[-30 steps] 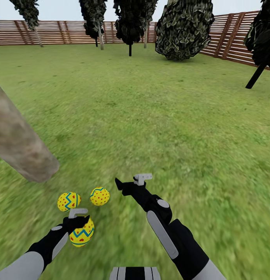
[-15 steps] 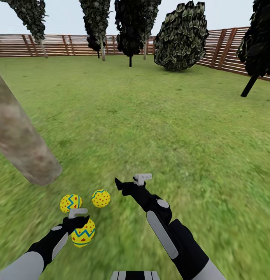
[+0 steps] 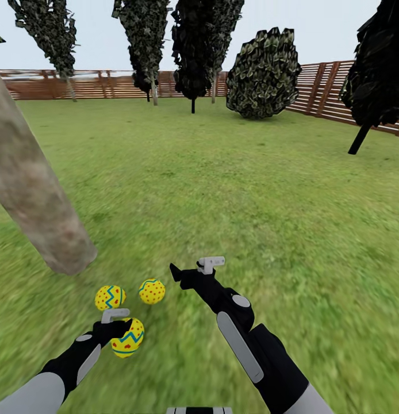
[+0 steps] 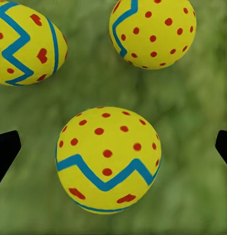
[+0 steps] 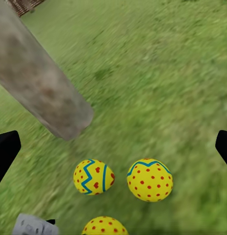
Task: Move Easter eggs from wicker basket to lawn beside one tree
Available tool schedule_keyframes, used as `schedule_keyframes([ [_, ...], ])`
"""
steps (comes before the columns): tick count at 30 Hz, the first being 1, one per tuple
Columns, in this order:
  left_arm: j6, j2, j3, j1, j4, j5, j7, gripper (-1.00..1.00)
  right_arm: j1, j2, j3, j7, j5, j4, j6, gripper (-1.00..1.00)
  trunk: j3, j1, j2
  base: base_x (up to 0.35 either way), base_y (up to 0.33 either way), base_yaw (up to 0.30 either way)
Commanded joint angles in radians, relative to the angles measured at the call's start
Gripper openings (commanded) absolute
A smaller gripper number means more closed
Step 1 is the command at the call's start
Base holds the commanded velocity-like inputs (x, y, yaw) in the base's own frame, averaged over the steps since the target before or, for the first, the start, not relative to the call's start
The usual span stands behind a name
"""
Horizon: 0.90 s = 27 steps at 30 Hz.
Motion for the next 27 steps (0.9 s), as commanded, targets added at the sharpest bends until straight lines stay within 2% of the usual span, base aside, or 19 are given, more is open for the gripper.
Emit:
schedule_keyframes([
  [1, 0.001, 0.001, -0.006, 0.0, 0.0, 0.01, -0.001, 1.0, -0.001, 0.0, 0.001, -0.009, -0.01, -0.001, 0.003, 1.0, 0.003, -0.001, 0.0, -0.162, 0.0, 0.0],
  [20, 0.0, 0.0, -0.01, 0.001, 0.002, 0.01, -0.002, 1.0, -0.001, 0.001, 0.002, -0.009, -0.011, 0.0, 0.003, 1.0, 0.077, -0.009, 0.004, -0.305, 0.0, 0.0],
  [27, 0.01, 0.001, -0.01, 0.001, 0.007, 0.009, -0.001, 1.0, -0.001, 0.001, 0.002, -0.008, -0.011, 0.001, 0.004, 1.0, 0.104, -0.012, 0.006, -0.103, 0.0, 0.0],
])
